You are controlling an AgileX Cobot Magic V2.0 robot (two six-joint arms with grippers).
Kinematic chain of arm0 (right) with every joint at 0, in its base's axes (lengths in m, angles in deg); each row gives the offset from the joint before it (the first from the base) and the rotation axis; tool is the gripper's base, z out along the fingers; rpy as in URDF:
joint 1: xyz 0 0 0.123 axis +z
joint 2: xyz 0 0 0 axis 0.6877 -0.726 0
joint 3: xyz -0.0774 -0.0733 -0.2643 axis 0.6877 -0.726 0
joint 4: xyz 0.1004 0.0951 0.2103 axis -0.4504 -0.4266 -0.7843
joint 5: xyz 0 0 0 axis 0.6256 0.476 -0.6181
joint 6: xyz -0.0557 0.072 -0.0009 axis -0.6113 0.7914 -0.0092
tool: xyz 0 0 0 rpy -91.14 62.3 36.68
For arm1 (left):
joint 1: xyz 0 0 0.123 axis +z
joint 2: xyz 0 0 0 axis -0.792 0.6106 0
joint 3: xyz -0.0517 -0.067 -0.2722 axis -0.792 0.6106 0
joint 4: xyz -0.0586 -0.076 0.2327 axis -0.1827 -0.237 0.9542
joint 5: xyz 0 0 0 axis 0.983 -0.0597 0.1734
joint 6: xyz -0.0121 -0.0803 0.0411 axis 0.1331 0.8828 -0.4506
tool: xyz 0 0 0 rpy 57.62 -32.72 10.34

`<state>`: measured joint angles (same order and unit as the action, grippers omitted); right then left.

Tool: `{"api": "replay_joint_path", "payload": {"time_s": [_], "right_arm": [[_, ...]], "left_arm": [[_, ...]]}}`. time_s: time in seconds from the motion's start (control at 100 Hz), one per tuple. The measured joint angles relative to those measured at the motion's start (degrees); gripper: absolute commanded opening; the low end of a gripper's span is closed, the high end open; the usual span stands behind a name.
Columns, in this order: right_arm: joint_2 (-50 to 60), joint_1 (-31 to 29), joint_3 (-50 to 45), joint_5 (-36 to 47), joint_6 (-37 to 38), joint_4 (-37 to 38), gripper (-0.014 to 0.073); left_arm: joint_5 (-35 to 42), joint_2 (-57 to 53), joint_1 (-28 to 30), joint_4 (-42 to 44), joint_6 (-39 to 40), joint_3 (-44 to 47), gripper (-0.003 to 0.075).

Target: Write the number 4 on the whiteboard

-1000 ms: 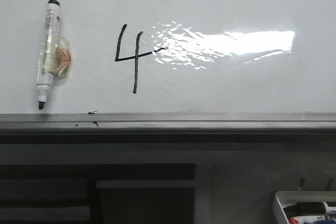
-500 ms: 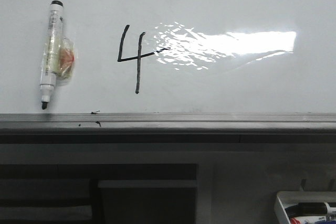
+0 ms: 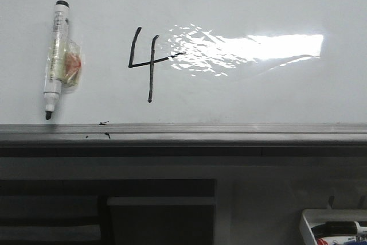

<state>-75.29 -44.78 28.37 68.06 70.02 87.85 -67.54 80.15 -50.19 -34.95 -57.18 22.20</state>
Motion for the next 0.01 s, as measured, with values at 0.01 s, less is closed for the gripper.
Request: {"api": "replay_joint_path", "payload": {"time_s": [0.01], "right_arm": [[0.0,0.0,0.0,0.0,0.0,0.0,-0.0062]], "left_arm": [[0.0,0.0,0.0,0.0,0.0,0.0,-0.002]]}}
